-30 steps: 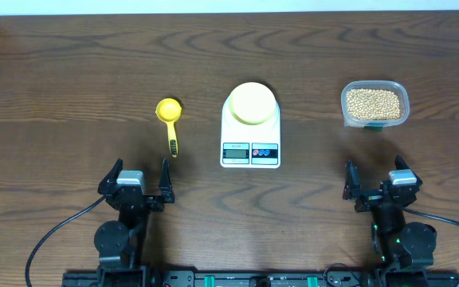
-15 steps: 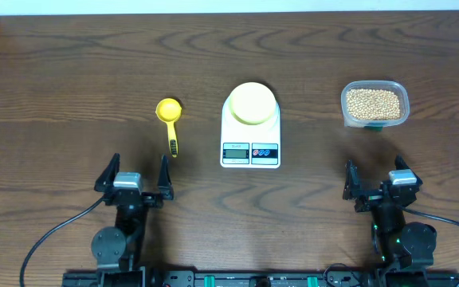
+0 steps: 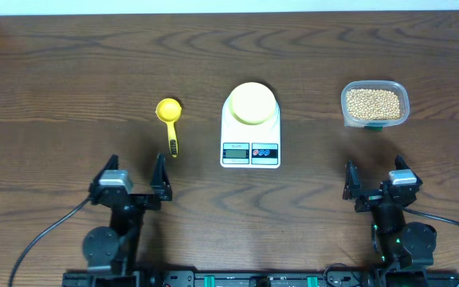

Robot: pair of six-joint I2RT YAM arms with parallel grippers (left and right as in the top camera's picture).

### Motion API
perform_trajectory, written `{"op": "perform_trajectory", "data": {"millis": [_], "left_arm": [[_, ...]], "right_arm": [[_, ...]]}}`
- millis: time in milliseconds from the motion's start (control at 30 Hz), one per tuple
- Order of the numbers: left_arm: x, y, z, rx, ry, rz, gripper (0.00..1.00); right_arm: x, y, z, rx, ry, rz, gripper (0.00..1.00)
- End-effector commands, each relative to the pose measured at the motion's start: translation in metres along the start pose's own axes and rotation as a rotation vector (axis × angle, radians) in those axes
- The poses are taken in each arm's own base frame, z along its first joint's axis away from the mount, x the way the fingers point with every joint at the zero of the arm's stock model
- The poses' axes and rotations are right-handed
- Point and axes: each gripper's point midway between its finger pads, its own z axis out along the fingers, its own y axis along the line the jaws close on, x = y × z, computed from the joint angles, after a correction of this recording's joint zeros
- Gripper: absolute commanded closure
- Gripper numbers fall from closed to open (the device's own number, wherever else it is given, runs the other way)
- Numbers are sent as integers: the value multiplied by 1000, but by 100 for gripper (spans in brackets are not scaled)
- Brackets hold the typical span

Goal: Scoop item into bowl and weigh 50g on scale
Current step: 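Move the left gripper forward over the yellow scoop handle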

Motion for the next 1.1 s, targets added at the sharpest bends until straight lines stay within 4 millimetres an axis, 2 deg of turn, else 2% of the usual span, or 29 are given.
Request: {"op": "perform_trajectory", "data": {"millis": [0,167,267,367,500,667,867,1067], "left_arm": [[-41,-8,-3,4,1,-25,2],[-62,-11,18,-18,180,-51,2],[-64,-16,37,-1,321,-76,2],[-56,-21,57,17,478,-112,2],[-29,-15,80,-17,709,-159,2],[20,-4,99,-63,930,-202,2],[64,6,116,-89,1050,-226,2],[91,12,123,-104,1119,-239,2]], "right_arm": [[2,2,0,-6,6,12,1],[2,1,0,-6,5,12,1],[2,1,0,-6,6,12,1],[2,1,0,-6,6,12,1],[2,1,0,-6,6,12,1],[2,1,0,-6,6,12,1],[2,1,0,-6,6,12,1],[2,1,0,-6,6,12,1]]}}
